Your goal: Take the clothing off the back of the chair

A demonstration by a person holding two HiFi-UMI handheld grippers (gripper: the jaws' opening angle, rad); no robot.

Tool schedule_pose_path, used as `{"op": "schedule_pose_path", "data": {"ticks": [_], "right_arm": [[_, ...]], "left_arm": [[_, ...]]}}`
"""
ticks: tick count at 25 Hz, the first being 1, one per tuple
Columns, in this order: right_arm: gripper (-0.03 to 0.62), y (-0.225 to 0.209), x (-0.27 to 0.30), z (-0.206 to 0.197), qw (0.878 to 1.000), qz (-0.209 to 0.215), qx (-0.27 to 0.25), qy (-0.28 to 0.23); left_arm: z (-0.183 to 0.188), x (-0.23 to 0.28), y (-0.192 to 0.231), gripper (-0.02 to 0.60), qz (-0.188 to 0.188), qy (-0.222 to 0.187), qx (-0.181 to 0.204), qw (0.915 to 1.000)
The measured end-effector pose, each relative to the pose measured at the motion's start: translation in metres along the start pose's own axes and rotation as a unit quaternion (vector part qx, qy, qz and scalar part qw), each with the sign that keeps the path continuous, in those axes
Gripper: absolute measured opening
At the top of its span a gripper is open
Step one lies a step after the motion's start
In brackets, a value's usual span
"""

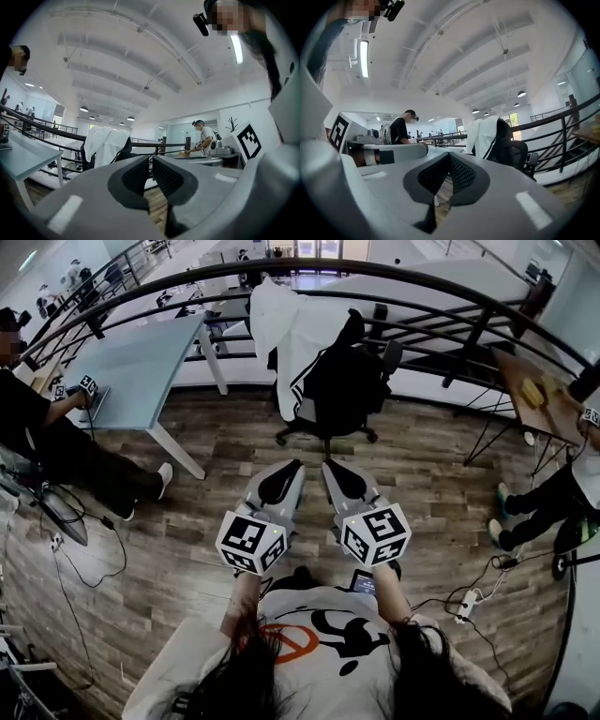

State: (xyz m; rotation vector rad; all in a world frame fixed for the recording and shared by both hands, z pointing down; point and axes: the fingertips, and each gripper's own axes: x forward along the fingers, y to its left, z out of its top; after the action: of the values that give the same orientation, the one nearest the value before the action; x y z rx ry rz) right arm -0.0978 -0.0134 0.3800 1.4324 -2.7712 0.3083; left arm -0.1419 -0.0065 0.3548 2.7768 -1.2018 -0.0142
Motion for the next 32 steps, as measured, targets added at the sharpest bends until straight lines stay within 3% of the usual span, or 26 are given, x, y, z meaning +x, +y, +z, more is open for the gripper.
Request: {"op": "schedule_pose_path", "data": {"ticks": [16,24,32], "right_arm": [[0.009,-0.014,0.05,-0.005,0.999,-0.035,0.017,0.004],[0.02,-0.065,0.065,-0.008,0.999,-0.021,-0.018,0.016],[0.02,-0.123,0.093,-0.005,1.0,-0.005,-0.009,0.021]], "left_arm": [[-0.009,0.013,0.062,0.025,-0.02,0.018,0.001,0.9996],[-0.021,0.074,0.056,0.101,-0.032,0.024,0.006,0.9992],[-0.021,0.129,0.078,0.121,0.003,0.023,0.025,0.9994]]}}
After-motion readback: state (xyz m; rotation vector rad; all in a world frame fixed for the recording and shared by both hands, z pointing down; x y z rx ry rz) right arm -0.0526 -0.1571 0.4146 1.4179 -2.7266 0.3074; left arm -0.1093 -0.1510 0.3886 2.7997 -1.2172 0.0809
